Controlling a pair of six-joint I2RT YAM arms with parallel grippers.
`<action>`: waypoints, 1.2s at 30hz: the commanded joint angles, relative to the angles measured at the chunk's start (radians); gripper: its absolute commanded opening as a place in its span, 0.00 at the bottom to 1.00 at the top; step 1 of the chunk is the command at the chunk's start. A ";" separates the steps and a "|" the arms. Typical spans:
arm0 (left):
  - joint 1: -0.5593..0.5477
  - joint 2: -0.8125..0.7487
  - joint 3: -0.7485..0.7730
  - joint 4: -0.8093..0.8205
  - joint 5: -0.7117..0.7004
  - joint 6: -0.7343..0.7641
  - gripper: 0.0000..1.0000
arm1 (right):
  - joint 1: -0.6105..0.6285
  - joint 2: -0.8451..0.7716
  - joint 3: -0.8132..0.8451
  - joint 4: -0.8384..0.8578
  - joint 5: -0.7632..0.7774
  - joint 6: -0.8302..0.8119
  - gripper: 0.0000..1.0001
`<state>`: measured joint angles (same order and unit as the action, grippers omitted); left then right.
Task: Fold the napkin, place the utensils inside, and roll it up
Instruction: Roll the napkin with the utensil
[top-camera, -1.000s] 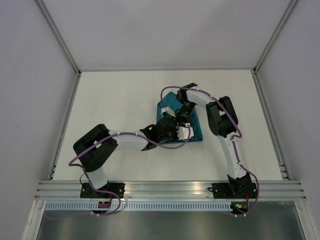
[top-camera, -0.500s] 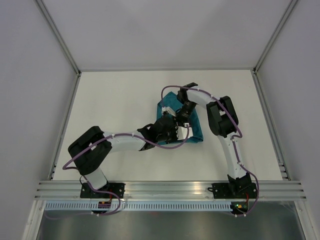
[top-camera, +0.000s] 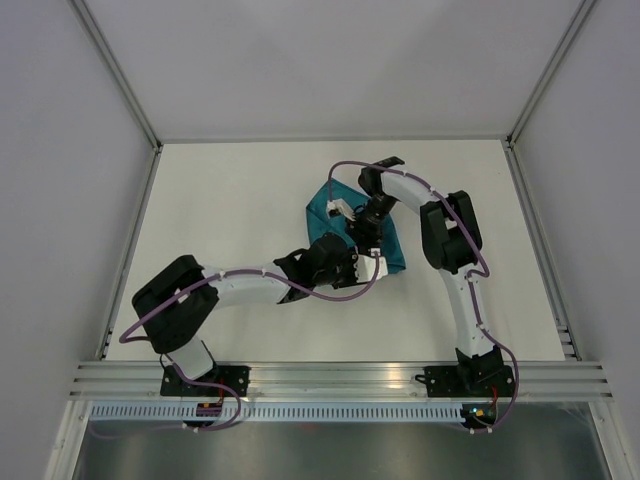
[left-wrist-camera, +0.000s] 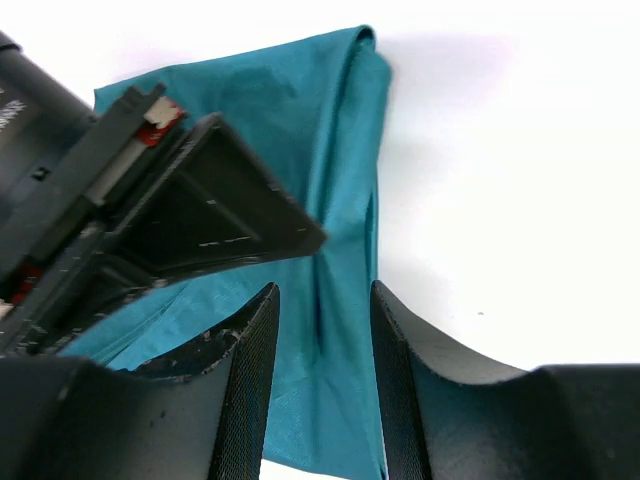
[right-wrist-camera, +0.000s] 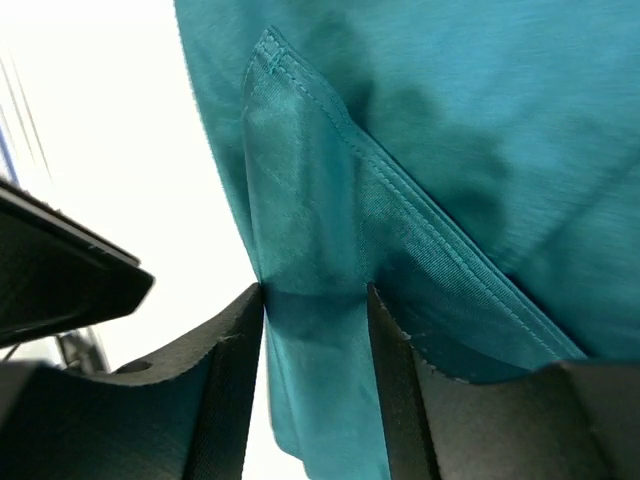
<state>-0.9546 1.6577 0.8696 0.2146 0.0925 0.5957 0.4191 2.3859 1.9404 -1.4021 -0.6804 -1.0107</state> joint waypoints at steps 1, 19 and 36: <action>-0.016 -0.027 0.002 0.015 0.036 -0.005 0.47 | -0.016 -0.039 0.051 0.015 -0.041 -0.012 0.53; -0.029 0.108 0.032 0.131 -0.005 0.038 0.49 | -0.098 -0.097 0.195 -0.034 -0.153 0.069 0.57; -0.036 0.234 0.104 0.152 -0.036 0.101 0.50 | -0.193 -0.122 0.196 -0.021 -0.171 0.070 0.56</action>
<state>-0.9840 1.8706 0.9310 0.3256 0.0566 0.6384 0.2409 2.3157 2.1101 -1.3525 -0.7967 -0.9138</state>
